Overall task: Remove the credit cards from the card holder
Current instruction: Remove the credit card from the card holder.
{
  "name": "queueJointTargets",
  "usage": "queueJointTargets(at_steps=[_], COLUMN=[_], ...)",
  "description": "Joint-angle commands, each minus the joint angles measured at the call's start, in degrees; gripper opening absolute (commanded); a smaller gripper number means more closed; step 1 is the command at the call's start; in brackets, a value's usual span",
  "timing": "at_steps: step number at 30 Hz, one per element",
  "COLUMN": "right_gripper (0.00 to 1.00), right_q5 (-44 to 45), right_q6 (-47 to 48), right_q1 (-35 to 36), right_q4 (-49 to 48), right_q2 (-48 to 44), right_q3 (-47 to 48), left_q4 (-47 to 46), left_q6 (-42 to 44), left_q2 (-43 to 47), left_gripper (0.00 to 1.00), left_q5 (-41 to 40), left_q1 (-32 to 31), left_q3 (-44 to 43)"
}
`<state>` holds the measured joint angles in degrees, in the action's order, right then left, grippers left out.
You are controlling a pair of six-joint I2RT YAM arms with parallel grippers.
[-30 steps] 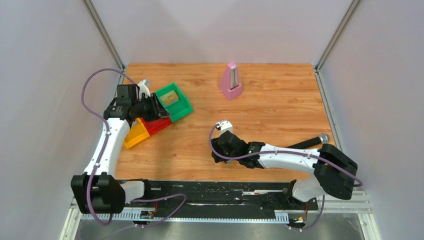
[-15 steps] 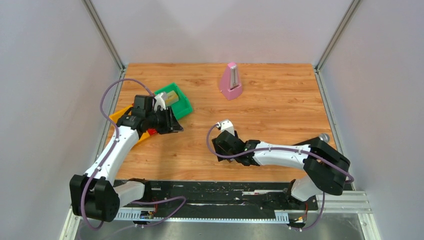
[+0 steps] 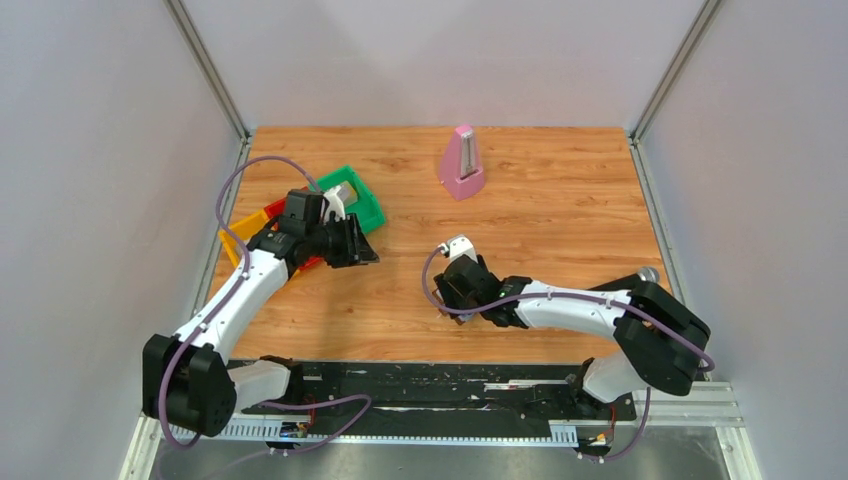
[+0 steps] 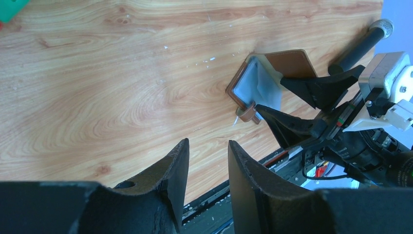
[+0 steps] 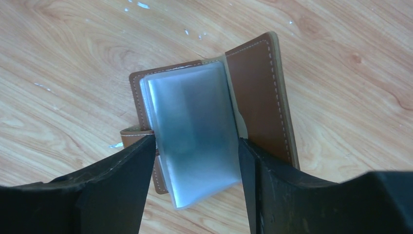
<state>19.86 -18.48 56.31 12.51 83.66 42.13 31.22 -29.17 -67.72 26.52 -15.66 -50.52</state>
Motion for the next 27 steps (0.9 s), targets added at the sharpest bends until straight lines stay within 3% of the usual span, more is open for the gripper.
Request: queueJointTargets(at_steps=[1,3,7,12,18,27], right_gripper=[0.61,0.53,0.21,0.03,0.00,0.00], right_q5=[0.91,1.22,0.70,-4.66,-13.21,-18.25], right_q6=[1.78,1.53,0.10,-5.18,-15.41,-23.14], right_q1=[-1.33,-1.70,-2.19,-3.26,-5.71,-8.89], right_q4=[-2.58,-2.61,-2.84,-2.97,-5.98,-11.44], right_q2=[-0.72,-0.64,-1.98,-4.81,-6.85,-8.39], right_q3=[-0.47,-0.60,-0.83,-0.82,-2.86,-7.78], left_q4=[-2.83,-3.44,-5.43,-9.69,-16.60,-26.78], left_q6=[-1.12,-1.35,-2.44,-5.02,-7.49,-11.04], left_q2=[-0.68,-0.86,-1.63,-3.54,-6.74,-14.07], left_gripper=[0.44,0.44,0.44,0.47,0.51,0.58], left_q5=[-1.12,-1.42,-1.48,-1.30,-1.04,-0.41], left_q1=[-0.94,-1.48,-3.01,-7.24,-12.16,-18.93], left_q3=[0.44,0.69,1.66,3.80,6.82,10.11])
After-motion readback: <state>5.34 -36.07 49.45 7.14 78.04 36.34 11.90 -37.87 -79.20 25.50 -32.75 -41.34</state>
